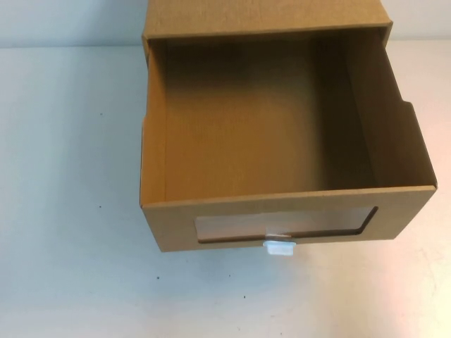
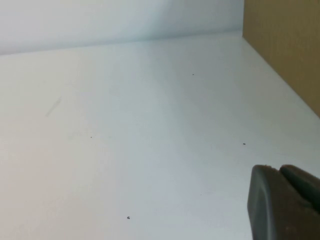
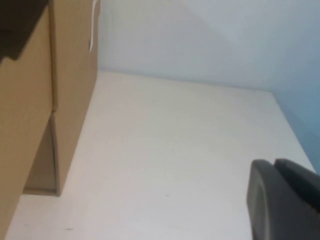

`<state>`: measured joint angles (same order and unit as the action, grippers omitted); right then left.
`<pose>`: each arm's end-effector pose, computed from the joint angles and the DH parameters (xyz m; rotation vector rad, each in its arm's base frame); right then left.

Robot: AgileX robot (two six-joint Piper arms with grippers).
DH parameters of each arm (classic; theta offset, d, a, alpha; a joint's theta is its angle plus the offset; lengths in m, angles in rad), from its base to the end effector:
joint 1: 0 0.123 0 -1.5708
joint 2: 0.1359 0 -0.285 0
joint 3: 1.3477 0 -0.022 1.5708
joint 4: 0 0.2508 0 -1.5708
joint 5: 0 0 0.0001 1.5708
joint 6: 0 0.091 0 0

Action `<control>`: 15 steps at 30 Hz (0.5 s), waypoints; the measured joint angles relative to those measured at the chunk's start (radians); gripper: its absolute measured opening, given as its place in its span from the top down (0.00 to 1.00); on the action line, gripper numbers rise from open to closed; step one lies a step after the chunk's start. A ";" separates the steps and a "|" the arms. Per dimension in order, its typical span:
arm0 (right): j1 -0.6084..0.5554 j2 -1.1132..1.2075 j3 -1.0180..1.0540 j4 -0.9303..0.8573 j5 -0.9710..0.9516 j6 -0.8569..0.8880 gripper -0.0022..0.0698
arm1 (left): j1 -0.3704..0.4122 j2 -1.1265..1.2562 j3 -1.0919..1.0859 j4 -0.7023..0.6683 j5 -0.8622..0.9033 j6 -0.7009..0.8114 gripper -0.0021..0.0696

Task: Open the shoe box
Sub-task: 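Pull the top drawer of the cardboard box fully open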

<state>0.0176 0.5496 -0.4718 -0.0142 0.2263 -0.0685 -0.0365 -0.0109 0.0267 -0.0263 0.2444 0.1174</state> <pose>0.1188 0.0018 0.3081 -0.0870 1.7858 -0.0494 0.0554 -0.0026 0.1826 0.1165 1.7399 0.0350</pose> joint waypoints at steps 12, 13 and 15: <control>-0.018 -0.506 0.494 0.070 -0.226 0.000 0.99 | 0.000 0.000 0.000 0.000 0.133 0.000 0.98; -0.018 -0.533 0.494 0.072 -0.191 0.000 0.99 | 0.000 0.000 0.000 0.000 0.137 0.000 0.98; -0.018 -0.556 0.494 0.074 -0.116 0.000 0.99 | 0.000 0.000 0.000 0.000 0.144 0.000 0.98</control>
<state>0.0000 -0.0061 0.0225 0.0593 0.1102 -0.0685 -0.0365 -0.0109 0.0267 -0.0263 0.3888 0.1174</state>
